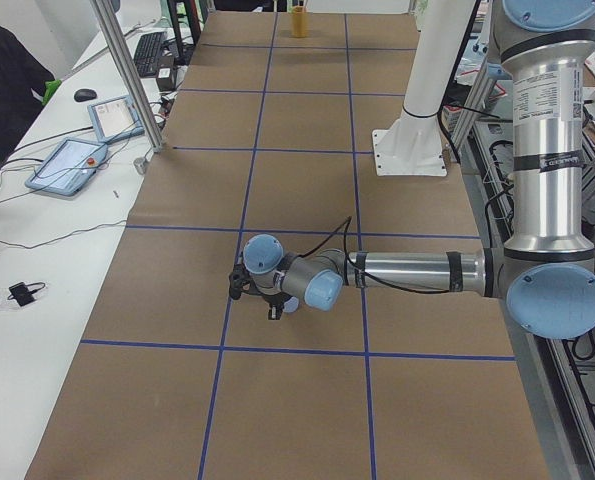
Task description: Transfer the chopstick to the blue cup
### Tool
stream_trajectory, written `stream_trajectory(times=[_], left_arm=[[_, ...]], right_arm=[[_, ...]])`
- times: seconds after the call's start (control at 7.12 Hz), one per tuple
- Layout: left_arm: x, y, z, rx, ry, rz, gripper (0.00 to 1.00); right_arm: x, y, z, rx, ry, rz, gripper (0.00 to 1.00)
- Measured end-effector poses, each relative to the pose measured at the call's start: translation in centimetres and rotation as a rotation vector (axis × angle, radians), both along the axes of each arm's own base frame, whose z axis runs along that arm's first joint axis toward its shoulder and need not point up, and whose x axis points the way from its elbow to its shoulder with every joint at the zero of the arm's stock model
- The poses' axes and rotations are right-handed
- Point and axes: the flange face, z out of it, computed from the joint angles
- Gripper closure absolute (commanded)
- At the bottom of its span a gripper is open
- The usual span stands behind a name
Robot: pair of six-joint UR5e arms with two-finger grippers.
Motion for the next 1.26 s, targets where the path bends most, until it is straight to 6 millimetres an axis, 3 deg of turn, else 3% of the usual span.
stream_trajectory(times=[0.28, 0.56, 0.7, 0.84, 1.12, 1.26], left_arm=[[0.2, -1.2, -4.9, -0.011, 0.012, -0.007, 1.0], [2.0, -6.6, -14.5, -0.057, 0.012, -0.063, 1.0], [4.0, -9.3, -19.8, -0.094, 0.027, -0.113, 1.0], [7.7, -11.0, -25.1, -0.132, 0.039, -0.152, 1.0], [19.2, -11.0, -35.3, -0.217, 0.038, -0.22, 1.0], [24.6, -10.8, -39.4, -0.262, 0.035, -0.258, 1.0]], right_arm=[[0.1, 0.0, 0.1, -0.003, 0.002, 0.001, 0.0], [0.1, -0.3, -0.6, 0.012, 0.006, 0.001, 0.0], [0.1, -0.5, -0.9, 0.019, 0.008, 0.002, 0.0], [0.0, -0.6, -0.7, 0.016, 0.009, 0.001, 0.0], [0.0, -0.9, -0.3, 0.008, 0.01, 0.001, 0.0], [0.0, -0.9, -0.2, 0.004, 0.008, 0.002, 0.0]])
